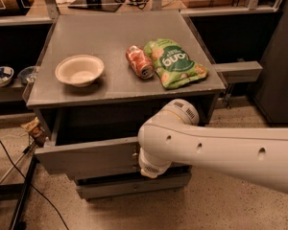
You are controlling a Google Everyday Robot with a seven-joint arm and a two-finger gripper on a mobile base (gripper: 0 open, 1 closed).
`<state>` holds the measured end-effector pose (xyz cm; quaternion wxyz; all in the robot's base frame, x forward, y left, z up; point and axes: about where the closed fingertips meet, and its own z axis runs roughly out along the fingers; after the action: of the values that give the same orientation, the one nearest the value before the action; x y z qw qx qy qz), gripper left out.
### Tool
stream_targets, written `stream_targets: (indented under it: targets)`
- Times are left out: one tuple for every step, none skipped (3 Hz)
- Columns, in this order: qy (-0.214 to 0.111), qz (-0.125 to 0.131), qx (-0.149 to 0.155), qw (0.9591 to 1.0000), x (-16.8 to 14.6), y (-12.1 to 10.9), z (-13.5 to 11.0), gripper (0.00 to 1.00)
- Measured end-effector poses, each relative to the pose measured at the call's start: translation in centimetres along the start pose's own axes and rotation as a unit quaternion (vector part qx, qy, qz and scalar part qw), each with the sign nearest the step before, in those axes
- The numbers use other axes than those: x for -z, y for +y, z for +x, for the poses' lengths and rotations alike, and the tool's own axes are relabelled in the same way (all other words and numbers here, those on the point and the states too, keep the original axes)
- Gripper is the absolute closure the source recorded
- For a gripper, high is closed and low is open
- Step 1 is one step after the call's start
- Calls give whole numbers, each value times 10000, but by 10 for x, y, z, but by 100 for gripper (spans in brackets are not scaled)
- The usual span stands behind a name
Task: Close top drawer
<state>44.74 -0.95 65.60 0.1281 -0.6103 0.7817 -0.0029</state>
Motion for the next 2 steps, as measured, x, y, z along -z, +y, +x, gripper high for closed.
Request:
stream_targets:
  targets:
    - [3,9,1,10000,0,0,0,100]
    - [96,-31,-215,9997,-12,-23,11,100]
